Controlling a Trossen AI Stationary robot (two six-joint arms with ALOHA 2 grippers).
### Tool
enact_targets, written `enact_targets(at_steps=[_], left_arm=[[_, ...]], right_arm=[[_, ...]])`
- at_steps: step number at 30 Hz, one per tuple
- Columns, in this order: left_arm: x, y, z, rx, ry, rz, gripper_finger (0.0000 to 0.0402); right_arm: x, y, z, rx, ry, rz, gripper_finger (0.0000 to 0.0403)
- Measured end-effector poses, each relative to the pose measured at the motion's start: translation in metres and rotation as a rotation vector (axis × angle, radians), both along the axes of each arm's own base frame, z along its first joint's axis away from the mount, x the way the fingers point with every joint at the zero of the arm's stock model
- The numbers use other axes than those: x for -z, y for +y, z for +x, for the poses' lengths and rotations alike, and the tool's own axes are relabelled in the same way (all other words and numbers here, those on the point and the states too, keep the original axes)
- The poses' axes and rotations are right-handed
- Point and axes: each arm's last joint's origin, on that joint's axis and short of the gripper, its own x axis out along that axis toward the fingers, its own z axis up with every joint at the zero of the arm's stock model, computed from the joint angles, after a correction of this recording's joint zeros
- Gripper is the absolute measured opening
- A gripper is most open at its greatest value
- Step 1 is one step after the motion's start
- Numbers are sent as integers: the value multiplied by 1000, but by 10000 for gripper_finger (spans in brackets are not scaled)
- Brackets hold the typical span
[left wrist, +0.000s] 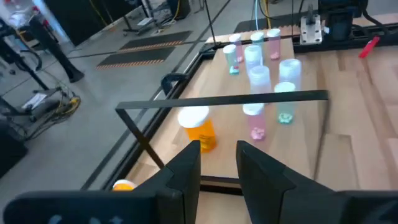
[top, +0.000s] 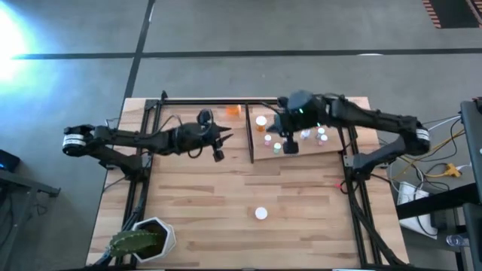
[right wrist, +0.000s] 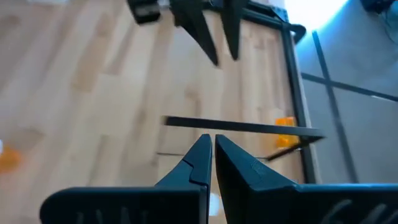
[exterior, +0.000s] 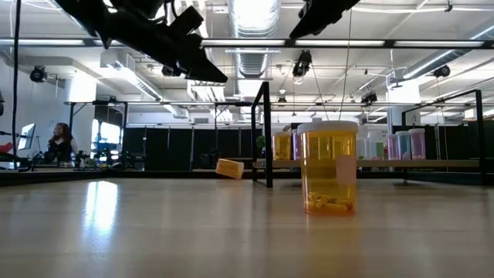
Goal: Pick and place medicine bottles onto shelf by color
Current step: Put the top orange pill bottle on the shelf
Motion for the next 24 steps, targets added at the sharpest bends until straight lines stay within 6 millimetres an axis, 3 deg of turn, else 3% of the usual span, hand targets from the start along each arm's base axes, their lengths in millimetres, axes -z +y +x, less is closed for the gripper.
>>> enact_targets(at_steps=[4, 7, 12, 15, 19, 24], left_arm=[[1, -4, 2, -75, -41, -69, 86], [-1, 7, 7, -136, -50, -118, 86], [-6, 63, 15, -298, 171, -218, 86], [1, 98, 26, -206, 276, -301, 93], [18, 132, 41, -9, 342, -406, 139], [42, 154, 49, 25, 453, -386, 224]], right_arm=[[11, 23, -10, -11, -47, 63, 12], [25, 34, -17, -8, -52, 112, 12], [62, 50, -25, -3, -22, 187, 12], [84, 60, -29, -11, -30, 229, 12], [108, 77, -37, -36, -54, 287, 12], [125, 99, -51, -87, -75, 362, 12]])
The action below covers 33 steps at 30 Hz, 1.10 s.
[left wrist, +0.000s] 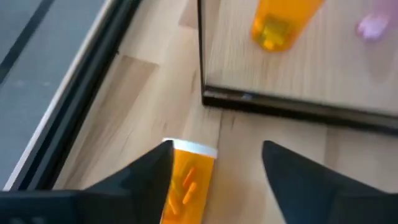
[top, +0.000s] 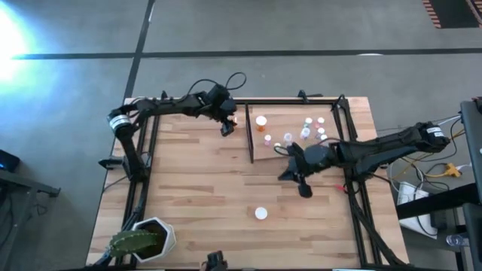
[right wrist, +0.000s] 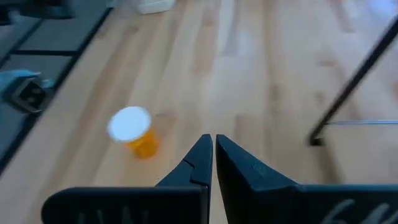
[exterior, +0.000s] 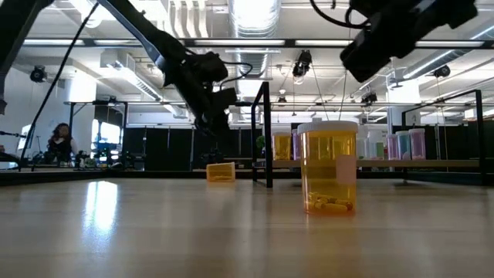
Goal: Pick and place medicine bottles onto shelf by color
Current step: Put the top orange pill bottle on the shelf
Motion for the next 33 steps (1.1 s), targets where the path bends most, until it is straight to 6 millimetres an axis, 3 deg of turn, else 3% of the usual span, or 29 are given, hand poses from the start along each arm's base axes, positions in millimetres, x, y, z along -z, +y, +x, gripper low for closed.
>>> enact_targets(at_steps=[4, 7, 9, 17, 22, 30, 33], left_arm=[[8, 4, -1, 20, 50, 46, 283], [12, 9, -3, -57, 125, 187, 306], [19, 11, -2, -58, 149, 233, 312], [54, 17, 4, -9, 166, 123, 311], [61, 7, 5, -2, 192, 77, 272], [62, -20, 9, -2, 223, 58, 147], [61, -36, 3, 6, 227, 43, 146]], right_arm=[[11, 15, -10, -13, -15, 37, 12], [17, 25, -15, 10, -34, 25, 12], [22, 32, -18, 19, -40, 24, 12], [26, 58, -27, -3, -106, 61, 12], [27, 73, -31, 29, -141, 25, 12], [43, 98, -33, 92, -132, -18, 12], [52, 105, -31, 94, -112, -19, 12]])
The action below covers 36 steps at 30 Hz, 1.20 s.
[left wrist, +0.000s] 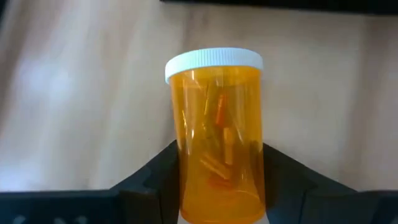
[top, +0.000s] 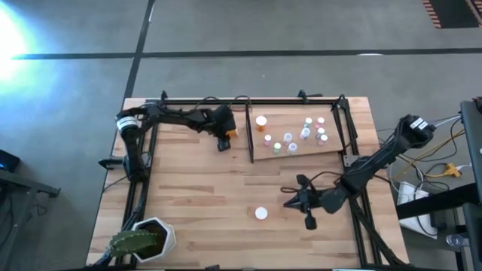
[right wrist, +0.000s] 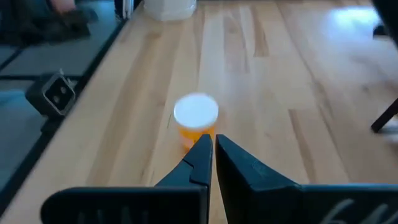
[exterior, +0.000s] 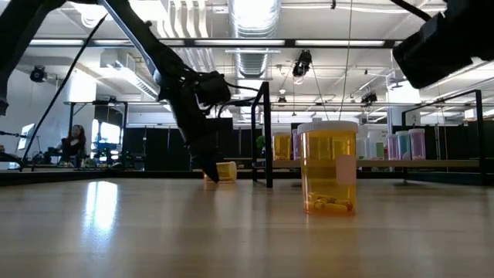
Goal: Pick and place medicine bottles onto shelf by color
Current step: Put the top orange pill bottle on the shelf
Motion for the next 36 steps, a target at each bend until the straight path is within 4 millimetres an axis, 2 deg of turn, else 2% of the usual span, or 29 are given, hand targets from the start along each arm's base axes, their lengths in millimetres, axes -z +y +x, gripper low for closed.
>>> enact_targets(at_steps=[3, 7, 10, 12, 18, 21, 24, 28, 31, 36], left_arm=[[-4, -19, -10, -15, -29, -17, 146], [-9, -50, -25, -23, -163, -18, 162], [-12, -76, -34, 12, -336, -7, 176], [-14, -94, -38, 63, -476, -6, 176], [-21, -141, -43, 229, -812, 4, 173], [-25, -158, -37, 296, -928, 5, 173], [-29, -172, -27, 344, -986, 35, 174], [-36, -185, -11, 392, -1021, 99, 174], [-42, -192, 1, 420, -1038, 128, 174], [-45, -198, 19, 434, -1058, 145, 175]], right_arm=[[12, 3, 3, 13, 45, -4, 12], [26, 6, 7, 16, 82, -34, 12], [32, 8, 12, -3, 95, -89, 12], [28, 11, 17, -34, 77, -144, 12], [-14, 25, 44, -163, -91, -429, 12], [-43, 27, 55, -18, -152, -491, 12], [-73, 17, 65, 72, -88, -513, 13], [-107, -5, 70, 188, 62, -444, 23], [-121, -19, 69, 230, 159, -415, 52], [-113, -32, 57, 257, 245, -371, 136]])
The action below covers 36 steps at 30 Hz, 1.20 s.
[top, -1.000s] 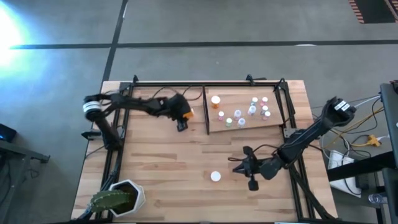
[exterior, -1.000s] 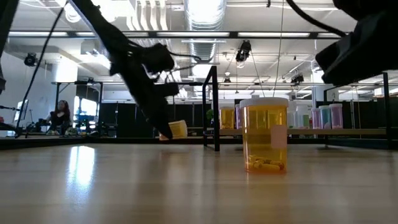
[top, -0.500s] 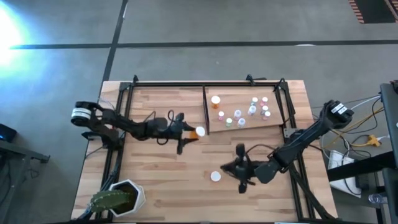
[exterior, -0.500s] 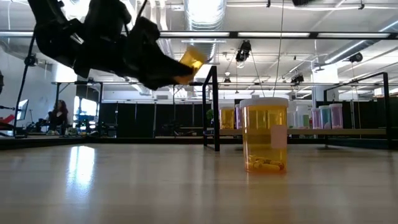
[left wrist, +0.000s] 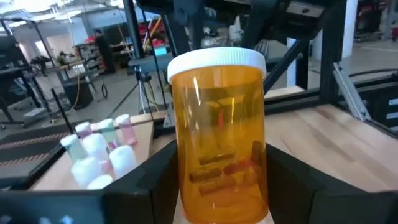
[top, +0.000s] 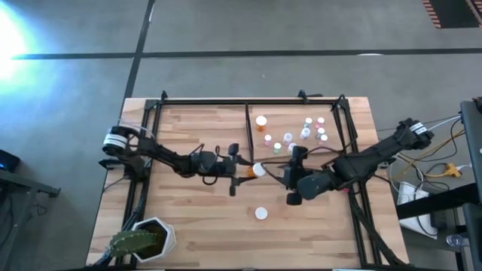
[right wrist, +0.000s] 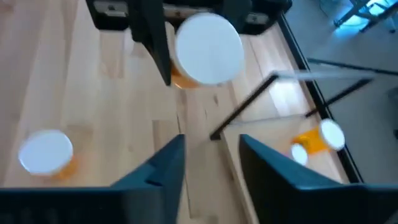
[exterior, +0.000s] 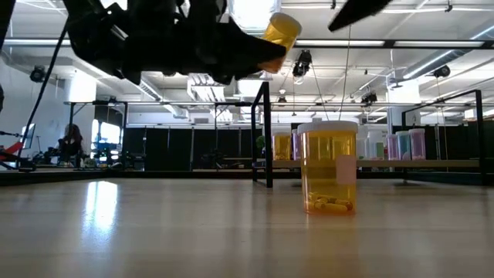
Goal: Pick and place medicine bottles onto shelf by color
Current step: Put the top orange pill bottle on the shelf
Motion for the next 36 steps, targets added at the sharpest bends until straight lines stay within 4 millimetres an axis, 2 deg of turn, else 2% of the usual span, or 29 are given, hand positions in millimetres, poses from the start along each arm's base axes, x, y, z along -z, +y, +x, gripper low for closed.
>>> enact_targets(at_steps=[3, 8, 13, 18, 21, 25, 32, 36], left_arm=[[3, -1, 8, 1, 9, 0, 175], [8, -2, 16, 2, 21, -3, 175], [8, -3, 16, 4, 16, -5, 175], [8, -3, 16, 4, 18, -5, 175], [7, -3, 17, 4, 15, -5, 175], [3, -3, 19, 4, 0, -7, 175], [3, -3, 20, 4, 1, -7, 175], [2, -3, 20, 4, -1, -7, 175]], right_arm=[[16, -2, -6, -7, -32, 9, 191], [52, -3, -6, -52, -197, 24, 270], [77, -11, -8, -29, -383, 20, 315], [87, -22, -13, -11, -590, 73, 314], [87, -28, -13, -63, -665, 151, 303], [87, -36, -6, -109, -665, 224, 288], [78, -34, 0, -137, -681, 160, 260], [79, -34, 2, -135, -659, 153, 234]])
